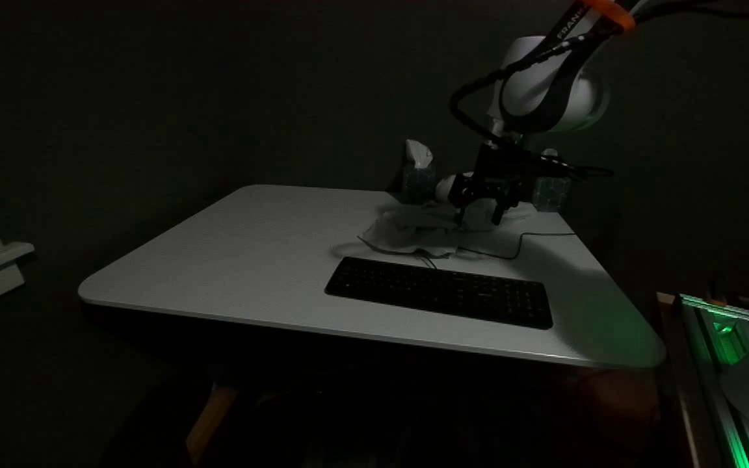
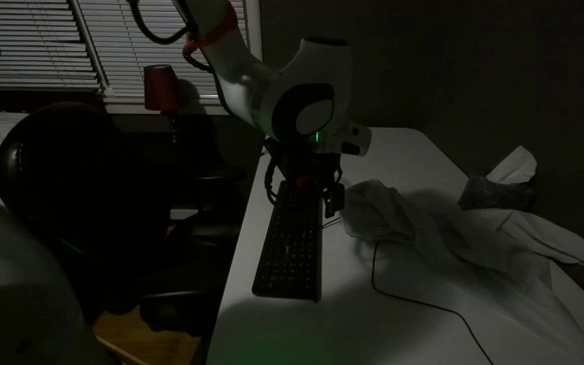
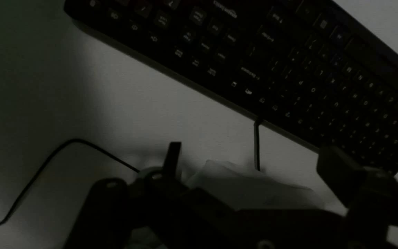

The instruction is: Move the keyboard forwards then put it on the seat of the black chair.

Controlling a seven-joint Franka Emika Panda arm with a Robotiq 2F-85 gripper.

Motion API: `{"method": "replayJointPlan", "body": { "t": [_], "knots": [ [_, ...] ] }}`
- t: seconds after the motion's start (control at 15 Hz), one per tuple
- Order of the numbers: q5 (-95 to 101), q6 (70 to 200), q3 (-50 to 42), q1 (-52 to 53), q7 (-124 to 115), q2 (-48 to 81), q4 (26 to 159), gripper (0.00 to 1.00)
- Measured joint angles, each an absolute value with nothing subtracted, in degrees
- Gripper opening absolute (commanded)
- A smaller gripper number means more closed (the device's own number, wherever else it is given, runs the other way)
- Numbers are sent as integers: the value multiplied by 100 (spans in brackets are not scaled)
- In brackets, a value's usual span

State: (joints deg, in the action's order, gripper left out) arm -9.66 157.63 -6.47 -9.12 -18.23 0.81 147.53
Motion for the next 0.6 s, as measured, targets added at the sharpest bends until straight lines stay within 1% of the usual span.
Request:
{"method": "replayJointPlan", "body": {
  "t": [0.2,0.4,0.6],
  "knots": [
    [-1112,15882,-680,-912,-2478,456,14605,100],
    [-1152,16315,-767,-893,-3138,918,14471,100],
    [-1458,16622,-785,-858,-3311,1339,14345,100]
  ]
}}
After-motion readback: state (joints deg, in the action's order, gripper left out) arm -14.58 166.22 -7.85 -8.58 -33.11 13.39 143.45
